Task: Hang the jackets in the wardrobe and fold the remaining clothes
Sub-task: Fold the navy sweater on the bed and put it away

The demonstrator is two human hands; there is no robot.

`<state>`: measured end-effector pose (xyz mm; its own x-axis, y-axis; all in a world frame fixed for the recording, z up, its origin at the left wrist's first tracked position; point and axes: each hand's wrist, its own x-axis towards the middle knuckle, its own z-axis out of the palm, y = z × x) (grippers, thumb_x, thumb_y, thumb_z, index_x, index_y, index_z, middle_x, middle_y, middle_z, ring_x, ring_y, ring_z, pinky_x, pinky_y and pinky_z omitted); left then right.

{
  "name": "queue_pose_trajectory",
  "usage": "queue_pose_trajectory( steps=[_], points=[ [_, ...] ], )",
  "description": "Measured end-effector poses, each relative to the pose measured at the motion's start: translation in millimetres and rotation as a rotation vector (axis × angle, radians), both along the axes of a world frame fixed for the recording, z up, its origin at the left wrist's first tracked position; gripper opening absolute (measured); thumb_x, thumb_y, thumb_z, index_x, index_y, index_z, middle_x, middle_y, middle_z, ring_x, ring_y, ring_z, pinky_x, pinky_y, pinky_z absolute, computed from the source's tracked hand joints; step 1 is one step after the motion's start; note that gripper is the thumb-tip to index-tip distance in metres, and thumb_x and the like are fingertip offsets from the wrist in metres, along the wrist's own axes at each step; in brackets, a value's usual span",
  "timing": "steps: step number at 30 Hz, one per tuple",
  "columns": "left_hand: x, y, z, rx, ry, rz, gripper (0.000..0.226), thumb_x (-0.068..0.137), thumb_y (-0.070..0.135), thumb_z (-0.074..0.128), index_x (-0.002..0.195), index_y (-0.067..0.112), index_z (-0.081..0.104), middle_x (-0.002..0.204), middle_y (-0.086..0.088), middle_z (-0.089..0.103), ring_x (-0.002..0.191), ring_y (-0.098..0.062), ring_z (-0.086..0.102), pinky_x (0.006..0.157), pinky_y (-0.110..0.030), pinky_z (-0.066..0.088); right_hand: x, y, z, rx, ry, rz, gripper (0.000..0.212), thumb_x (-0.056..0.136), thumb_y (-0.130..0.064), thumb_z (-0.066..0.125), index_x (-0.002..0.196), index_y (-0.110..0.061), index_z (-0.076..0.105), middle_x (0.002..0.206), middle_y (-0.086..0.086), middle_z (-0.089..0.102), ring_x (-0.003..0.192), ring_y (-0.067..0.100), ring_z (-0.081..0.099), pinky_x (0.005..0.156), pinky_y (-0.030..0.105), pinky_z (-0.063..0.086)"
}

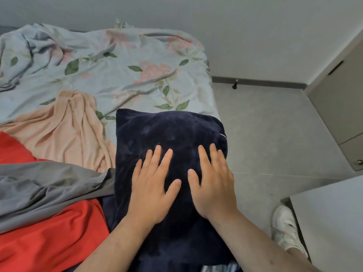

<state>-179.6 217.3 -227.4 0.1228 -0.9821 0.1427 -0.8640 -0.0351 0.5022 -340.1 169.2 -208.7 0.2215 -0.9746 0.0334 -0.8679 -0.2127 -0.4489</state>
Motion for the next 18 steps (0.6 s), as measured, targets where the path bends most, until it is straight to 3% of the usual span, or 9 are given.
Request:
queue_pose_trajectory(
  steps=[6,8,11,15,18],
  points=[
    [-2.5,0.3,5.3,0.014,0.003,0.011,0.067,0.093,0.058,0.026,0.154,0.041,0.003,0.164,0.009,-0.003,0.151,-0.009,-0.01,0.123,-0.039,-0.002,-4.0,0.4,-0.4,-0.016,-0.078,0.015,0.066,0.092,-0.056,0.02,0.155,-0.035,0.018,0.166,-0.005,0.008,0.153,0.015,0.003,0.12,0.041,0.017],
    [-2.5,3.9,10.8,-0.017,0.04,0.01,0.067,0.093,0.056,0.03,0.155,0.037,0.014,0.164,0.01,0.003,0.152,-0.009,-0.004,0.124,-0.039,0.002,-8.1,4.5,1.7,-0.012,-0.243,-0.039,0.062,0.095,-0.049,0.032,0.154,-0.031,0.025,0.165,-0.007,0.013,0.151,0.012,0.009,0.12,0.037,0.017],
    [-5.4,13.4,22.1,-0.083,0.118,0.071,0.071,0.089,0.054,0.037,0.153,0.024,0.031,0.161,0.006,0.017,0.15,-0.01,0.008,0.123,-0.035,0.006,-15.0,14.3,8.8,0.052,-0.511,-0.274,0.064,0.091,-0.043,0.054,0.148,-0.022,0.034,0.156,-0.003,0.032,0.142,0.015,0.031,0.116,0.035,0.031],
    [-9.9,34.1,34.9,-0.139,0.16,0.227,0.072,0.086,0.052,0.043,0.143,0.007,0.048,0.154,-0.013,0.038,0.146,-0.023,0.027,0.121,-0.037,0.012,-23.9,31.2,20.2,0.266,-0.676,-0.413,0.08,0.072,-0.066,0.059,0.138,-0.023,0.043,0.135,-0.005,0.055,0.123,0.02,0.054,0.103,0.044,0.047],
    [-6.1,57.1,35.6,-0.13,0.172,0.434,0.067,0.082,0.041,0.059,0.137,0.002,0.052,0.149,-0.019,0.043,0.142,-0.034,0.034,0.119,-0.047,0.022,-36.0,39.4,25.5,0.422,-0.767,-0.394,0.07,0.063,-0.072,0.061,0.119,-0.03,0.059,0.112,-0.015,0.067,0.106,0.012,0.064,0.078,0.027,0.053]
  ],
)
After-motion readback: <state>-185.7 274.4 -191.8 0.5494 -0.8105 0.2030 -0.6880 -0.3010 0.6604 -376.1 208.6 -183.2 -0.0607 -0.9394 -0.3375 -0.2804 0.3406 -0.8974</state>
